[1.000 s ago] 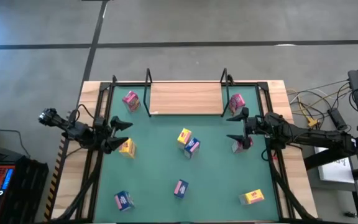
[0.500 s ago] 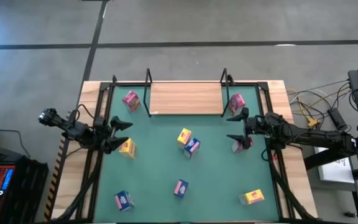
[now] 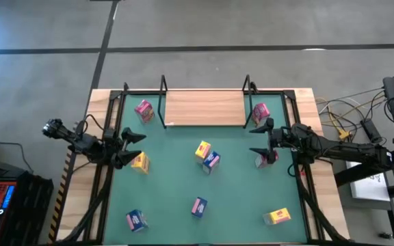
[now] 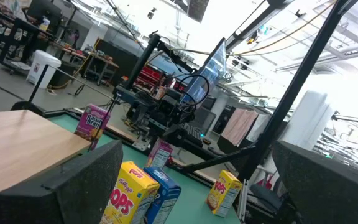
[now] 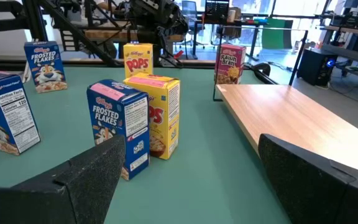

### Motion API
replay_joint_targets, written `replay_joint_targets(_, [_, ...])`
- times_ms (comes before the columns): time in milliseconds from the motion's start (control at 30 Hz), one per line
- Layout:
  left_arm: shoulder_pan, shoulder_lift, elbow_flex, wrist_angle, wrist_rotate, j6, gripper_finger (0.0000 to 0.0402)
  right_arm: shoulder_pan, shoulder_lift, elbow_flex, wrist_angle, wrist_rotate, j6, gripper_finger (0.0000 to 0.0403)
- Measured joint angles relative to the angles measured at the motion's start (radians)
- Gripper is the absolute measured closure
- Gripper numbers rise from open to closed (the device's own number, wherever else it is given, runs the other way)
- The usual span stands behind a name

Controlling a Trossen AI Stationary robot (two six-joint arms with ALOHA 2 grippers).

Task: Stack cereal on shelf

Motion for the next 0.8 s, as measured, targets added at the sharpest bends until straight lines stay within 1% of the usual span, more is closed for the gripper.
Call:
replay_joint_targets(433, [0.0, 0.0, 0.0, 0.0, 0.0, 0.0, 0.0003, 0.0, 0.0, 0.0, 0.0, -0.001, 0.0, 0.0046])
replay_joint_targets(600, [0.0, 0.0, 0.0, 0.0, 0.0, 0.0, 0.0003, 0.0, 0.005, 0.0, 0.001, -0.007, 0.085, 0.0046])
replay_joint_targets(800, [0.0, 0.0, 0.0, 0.0, 0.0, 0.0, 0.0003, 0.0, 0.008, 0.0, 0.0, -0.008, 0.104, 0.0046])
